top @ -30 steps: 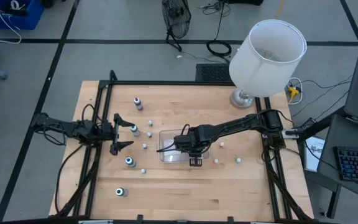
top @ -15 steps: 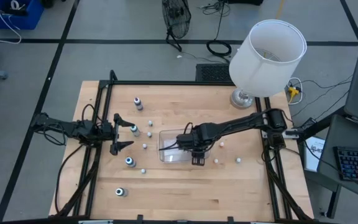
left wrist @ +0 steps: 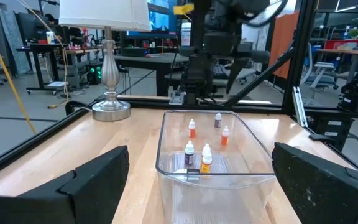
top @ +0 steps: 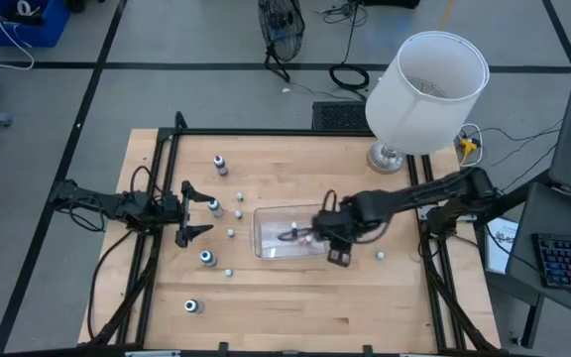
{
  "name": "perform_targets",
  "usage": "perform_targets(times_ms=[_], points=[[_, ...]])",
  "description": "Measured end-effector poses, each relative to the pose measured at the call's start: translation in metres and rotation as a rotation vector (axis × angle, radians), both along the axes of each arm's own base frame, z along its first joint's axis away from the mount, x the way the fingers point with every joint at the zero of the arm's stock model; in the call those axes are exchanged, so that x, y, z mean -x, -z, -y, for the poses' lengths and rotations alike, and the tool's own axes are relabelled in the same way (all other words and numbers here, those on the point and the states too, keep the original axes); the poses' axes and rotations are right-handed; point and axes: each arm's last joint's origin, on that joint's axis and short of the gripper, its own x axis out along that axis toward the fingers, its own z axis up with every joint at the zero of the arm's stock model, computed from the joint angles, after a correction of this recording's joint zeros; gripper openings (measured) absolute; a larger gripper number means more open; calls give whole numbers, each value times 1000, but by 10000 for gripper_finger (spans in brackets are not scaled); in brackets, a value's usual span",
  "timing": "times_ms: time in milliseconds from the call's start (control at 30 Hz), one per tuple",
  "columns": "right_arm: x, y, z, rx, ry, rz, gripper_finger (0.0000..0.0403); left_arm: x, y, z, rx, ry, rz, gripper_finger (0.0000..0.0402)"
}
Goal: Pick & Place food coloring
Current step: Put the small orange food coloring bottle into the transparent bin
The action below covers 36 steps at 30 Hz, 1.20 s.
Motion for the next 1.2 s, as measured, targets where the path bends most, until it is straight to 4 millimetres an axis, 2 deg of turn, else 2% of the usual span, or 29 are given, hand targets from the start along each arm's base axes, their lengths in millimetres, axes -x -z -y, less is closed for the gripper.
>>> perform_targets(times_ms=[167, 400, 667, 1200], points=[[33, 17, 4, 53, 55, -28, 171, 0, 0, 0, 0, 0, 0, 390], [52, 55, 31, 38, 153, 26, 173, 0, 0, 0, 0, 0, -1, 390], [58, 91, 43, -10, 143, 18, 173, 0, 0, 0, 0, 0, 0, 390], [63, 118, 45, -18, 135, 89, 171, 0, 0, 0, 0, 0, 0, 390]])
